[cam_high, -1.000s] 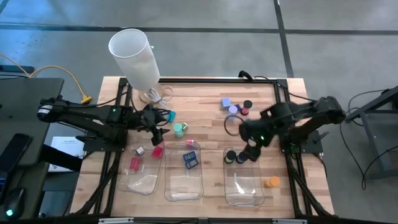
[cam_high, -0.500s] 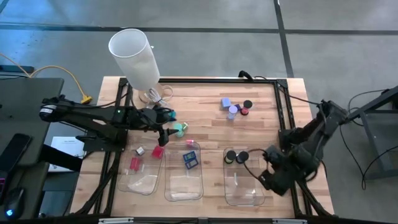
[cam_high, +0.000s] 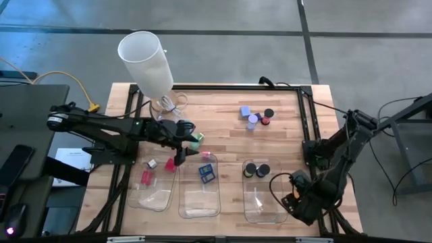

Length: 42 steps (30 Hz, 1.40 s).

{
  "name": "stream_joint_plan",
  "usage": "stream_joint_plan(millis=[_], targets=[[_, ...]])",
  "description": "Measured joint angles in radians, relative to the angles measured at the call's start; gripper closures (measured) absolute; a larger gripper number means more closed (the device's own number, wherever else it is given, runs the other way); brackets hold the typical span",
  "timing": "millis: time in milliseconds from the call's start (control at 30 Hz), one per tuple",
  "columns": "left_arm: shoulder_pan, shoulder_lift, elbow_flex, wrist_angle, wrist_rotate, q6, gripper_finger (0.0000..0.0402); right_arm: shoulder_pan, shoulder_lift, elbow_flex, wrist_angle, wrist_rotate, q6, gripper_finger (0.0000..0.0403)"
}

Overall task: Pick & Place Office items
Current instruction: Put the yellow hourglass into the right bin

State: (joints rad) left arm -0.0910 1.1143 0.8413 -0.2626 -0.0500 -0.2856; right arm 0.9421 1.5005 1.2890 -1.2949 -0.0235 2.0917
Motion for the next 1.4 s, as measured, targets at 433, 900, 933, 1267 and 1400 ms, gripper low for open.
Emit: stream_joint_plan(millis=[433,900,933,1267,1400], targets=[[-0.052,0.001,0.000,0.018,0.029,0.008,0.0155,0.001,0.000,-0.081,0.036,-0.008,0.089,0.0108],[-0.052,0.001,0.000,0.036,0.028,0.009,0.0155,0.001,0.045,-0.081,0.043,0.000,0.082,0.0108],[-0.052,0.001,0.000,0.036,0.028,0.009,0.0155,0.001,0.047,-0.081,0.044,0.002,0.080,0.0108],[-0.052,0.001,0.000,0.036,0.027,0.009,0.0155,0.001,0.051,-0.081,0.018,0.018,0.078,0.0108],[-0.052,0.001,0.000,0.036,0.027,0.009,0.0155,0.001,0.051,-0.081,0.017,0.019,0.078,0.0108]])
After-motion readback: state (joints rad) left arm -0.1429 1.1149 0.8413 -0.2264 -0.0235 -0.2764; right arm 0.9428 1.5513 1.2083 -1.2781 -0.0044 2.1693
